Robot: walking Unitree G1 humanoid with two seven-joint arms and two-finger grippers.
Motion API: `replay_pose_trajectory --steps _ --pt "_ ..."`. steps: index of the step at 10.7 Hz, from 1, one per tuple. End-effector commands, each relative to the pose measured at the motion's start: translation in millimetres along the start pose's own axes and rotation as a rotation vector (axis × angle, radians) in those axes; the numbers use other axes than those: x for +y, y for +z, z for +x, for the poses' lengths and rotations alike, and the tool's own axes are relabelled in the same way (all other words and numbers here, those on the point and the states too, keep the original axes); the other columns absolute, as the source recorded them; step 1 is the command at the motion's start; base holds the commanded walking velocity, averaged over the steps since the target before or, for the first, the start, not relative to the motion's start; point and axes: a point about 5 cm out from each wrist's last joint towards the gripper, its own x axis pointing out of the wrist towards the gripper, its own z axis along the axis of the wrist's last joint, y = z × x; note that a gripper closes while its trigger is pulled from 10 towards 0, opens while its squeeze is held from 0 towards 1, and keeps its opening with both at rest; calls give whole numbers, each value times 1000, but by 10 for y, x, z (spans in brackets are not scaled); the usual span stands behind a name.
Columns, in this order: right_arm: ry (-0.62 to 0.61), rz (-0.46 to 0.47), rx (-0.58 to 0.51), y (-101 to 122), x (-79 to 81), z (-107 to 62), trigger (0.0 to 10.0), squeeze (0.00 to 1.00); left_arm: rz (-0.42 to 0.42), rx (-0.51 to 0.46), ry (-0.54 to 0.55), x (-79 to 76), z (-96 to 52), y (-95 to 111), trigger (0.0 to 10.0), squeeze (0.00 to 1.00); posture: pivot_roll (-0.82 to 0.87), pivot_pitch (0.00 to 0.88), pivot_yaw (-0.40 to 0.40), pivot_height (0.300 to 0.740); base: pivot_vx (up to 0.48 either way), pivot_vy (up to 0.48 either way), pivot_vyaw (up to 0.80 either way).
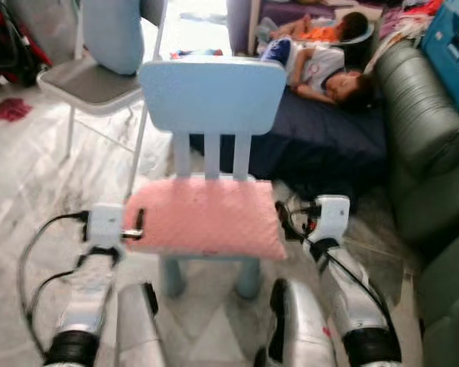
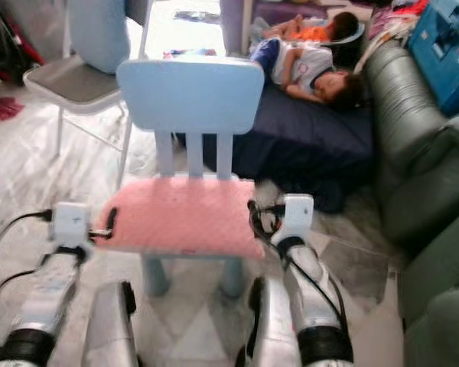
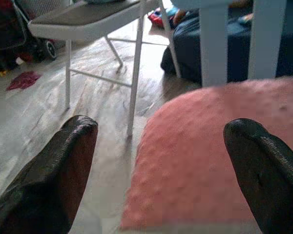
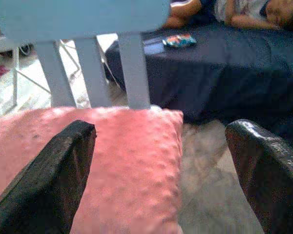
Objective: Move the pillow to the sofa
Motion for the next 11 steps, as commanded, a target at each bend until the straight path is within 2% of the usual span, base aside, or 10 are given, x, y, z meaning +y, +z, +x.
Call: replay_pose_trajectory --steps 1,2,5,6,9,10,11 --pt "-10 1 0 109 -48 23 10000 0 8 -1 -16 48 14 33 10000 0 -4 122 -75 508 0 0 0" --pt "-7 -4 8 144 -69 28 10000 0 28 -4 -39 101 28 61 10000 0 -1 146 -79 508 0 0 0" --pt "-20 -16 66 208 -121 46 10000 0 110 -53 -79 250 161 283 10000 0 2 292 -106 508 0 0 0" --pt "-9 -12 81 260 -114 124 10000 0 153 -75 -84 256 264 366 10000 0 2 325 -113 508 0 0 0" --pt "27 -24 92 429 -53 357 10000 0 130 -87 -84 164 521 604 10000 0 -10 400 -125 508 0 0 0" --pt "58 0 66 496 -8 429 10000 1000 121 -93 -72 141 588 673 10000 0 -6 409 -126 508 0 0 0" --pt "56 -6 67 520 10 475 10000 1000 130 -100 -48 146 628 722 10000 0 -1 415 -124 508 0 0 0"
